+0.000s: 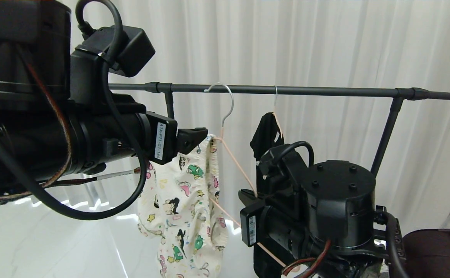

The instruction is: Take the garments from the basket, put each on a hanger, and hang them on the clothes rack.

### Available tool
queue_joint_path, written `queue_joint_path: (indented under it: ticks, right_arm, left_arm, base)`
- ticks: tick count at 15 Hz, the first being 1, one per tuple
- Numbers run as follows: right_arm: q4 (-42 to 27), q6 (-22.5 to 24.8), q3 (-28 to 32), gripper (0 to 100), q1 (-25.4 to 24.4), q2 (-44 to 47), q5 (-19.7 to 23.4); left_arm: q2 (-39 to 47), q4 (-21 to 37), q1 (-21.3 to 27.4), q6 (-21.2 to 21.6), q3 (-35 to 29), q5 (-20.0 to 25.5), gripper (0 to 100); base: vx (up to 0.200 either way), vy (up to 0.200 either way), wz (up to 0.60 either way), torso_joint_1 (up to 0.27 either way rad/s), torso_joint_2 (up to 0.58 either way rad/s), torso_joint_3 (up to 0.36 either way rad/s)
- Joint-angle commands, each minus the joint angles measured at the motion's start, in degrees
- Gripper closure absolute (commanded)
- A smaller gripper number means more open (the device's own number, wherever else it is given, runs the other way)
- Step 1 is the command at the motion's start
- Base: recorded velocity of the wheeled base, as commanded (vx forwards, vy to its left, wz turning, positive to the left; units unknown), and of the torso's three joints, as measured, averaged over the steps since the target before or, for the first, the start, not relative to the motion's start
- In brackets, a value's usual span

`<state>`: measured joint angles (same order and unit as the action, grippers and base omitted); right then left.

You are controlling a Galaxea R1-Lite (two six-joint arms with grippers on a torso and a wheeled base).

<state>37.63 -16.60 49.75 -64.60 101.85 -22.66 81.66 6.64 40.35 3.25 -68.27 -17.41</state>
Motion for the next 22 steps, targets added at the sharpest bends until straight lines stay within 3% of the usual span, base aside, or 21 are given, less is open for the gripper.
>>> queue_joint_path:
  ticks: [1,5,7,10,13,14,15,19,22]
  right_arm:
    - [0.8,0.1,0.1,100,0.4,-0.3,-0.1]
    - [3.5,1.8,0.1,100,2.4,-0.4,-1.1]
    - [4.3,4.1,-0.6,100,4.0,-1.6,-1.0]
    - [4.4,7.6,-7.2,100,5.4,-6.4,2.3]
    - [5.1,8.7,-13.3,100,6.7,-11.1,5.6]
    - [5.7,9.0,-16.4,100,7.2,-13.4,7.5]
    - [5.9,9.4,-18.6,100,7.2,-14.8,9.0]
    - [11.3,14.5,-27.9,100,7.9,-17.2,13.8]
    - [15.7,17.3,-33.3,100,8.0,-17.7,18.0]
  left_arm:
    - [-0.3,0.0,-0.2,0.0,0.0,0.0,0]
    - [-2.0,-0.1,-0.2,0.3,3.3,0.0,0]
    - [-7.4,-0.2,-0.4,0.5,12.2,0.4,0]
    - [-12.8,-3.1,-8.1,1.9,23.3,4.0,0]
    - [-14.5,-9.3,-13.5,5.7,26.3,15.8,0]
    - [-15.3,-11.7,-14.3,8.6,26.4,25.5,0]
    - [-15.7,-12.4,-14.3,10.7,26.3,28.9,0]
    - [-17.4,-12.5,-11.3,22.0,27.8,39.6,0]
    - [-16.4,-12.5,-10.5,24.5,29.6,40.3,0]
  base:
    - [0.000,0.000,0.00,0.000,0.00,0.000]
    - [0.000,0.000,0.00,0.000,0.00,0.000]
    - [0.000,0.000,0.00,0.000,0.00,0.000]
    - [0.000,0.000,0.00,0.000,0.00,0.000]
    - [0.000,0.000,0.00,0.000,0.00,0.000]
    - [0.000,0.000,0.00,0.000,0.00,0.000]
    - [0.000,0.000,0.00,0.000,0.00,0.000]
    - [0.000,0.000,0.00,0.000,0.00,0.000]
    - [0.000,0.000,0.00,0.000,0.00,0.000]
